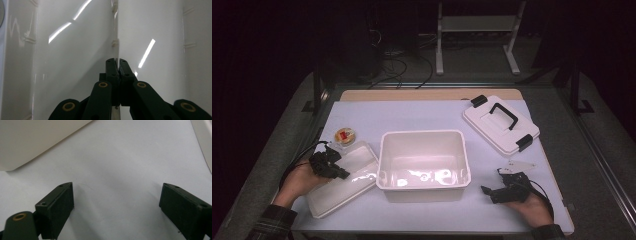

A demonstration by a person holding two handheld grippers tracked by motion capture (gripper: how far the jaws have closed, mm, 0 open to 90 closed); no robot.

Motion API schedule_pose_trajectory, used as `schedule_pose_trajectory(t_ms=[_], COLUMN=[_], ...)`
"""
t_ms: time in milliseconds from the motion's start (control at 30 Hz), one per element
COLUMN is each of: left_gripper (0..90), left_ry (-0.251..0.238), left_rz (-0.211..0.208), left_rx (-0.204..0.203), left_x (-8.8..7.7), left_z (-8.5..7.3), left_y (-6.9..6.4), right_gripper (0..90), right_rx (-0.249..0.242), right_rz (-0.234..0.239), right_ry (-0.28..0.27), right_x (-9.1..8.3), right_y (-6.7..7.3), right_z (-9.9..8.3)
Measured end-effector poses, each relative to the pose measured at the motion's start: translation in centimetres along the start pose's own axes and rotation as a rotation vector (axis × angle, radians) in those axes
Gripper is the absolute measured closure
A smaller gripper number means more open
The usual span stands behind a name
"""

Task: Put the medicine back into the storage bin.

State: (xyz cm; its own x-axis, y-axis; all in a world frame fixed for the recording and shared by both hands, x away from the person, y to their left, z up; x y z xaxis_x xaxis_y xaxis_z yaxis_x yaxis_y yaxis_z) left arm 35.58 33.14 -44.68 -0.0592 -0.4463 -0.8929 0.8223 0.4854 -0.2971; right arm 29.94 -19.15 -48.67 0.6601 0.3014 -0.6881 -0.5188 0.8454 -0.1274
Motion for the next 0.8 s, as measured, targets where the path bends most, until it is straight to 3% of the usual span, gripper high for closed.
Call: schedule_pose_trajectory(t_ms=[167, 367, 567, 800], left_gripper=[82.6, 67.1, 50.1, 35.9], left_ry=[-0.006, -0.043, -0.101, -0.124], left_rz=[0.0, 0.011, 0.063, 0.107], left_rx=[0.0, -0.006, -0.034, -0.063], left_x=[-0.4, -2.7, -5.4, -6.4], left_z=[0.1, 0.8, 2.3, 4.2], left_y=[0.0, 0.0, 1.3, 3.1], right_gripper=[11.5, 11.5, 11.5, 11.5], right_rx=[0.0, 0.0, 0.0, 0.0], right_rz=[0.0, 0.0, 0.0, 0.0], right_ry=[0.0, 0.0, 0.0, 0.0], right_x=[0.0, 0.0, 0.0, 0.0], right_y=[0.0, 0.0, 0.0, 0.0], right_z=[0.0, 0.0, 0.0, 0.0])
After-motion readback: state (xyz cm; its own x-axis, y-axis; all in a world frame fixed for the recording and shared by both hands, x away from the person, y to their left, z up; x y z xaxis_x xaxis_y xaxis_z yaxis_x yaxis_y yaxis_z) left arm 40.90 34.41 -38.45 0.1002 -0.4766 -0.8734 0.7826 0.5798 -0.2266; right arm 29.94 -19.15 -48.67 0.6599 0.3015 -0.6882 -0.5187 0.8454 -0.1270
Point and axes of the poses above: each handheld gripper's, and its own axes: x roughly forward along the jaws, z roughly out of its top, y roughly to its left, the point moved 4 cm from there along x, roughly forward along the jaws, and after that the axes turned 13 degrees about -z, right-handed, at the moved point
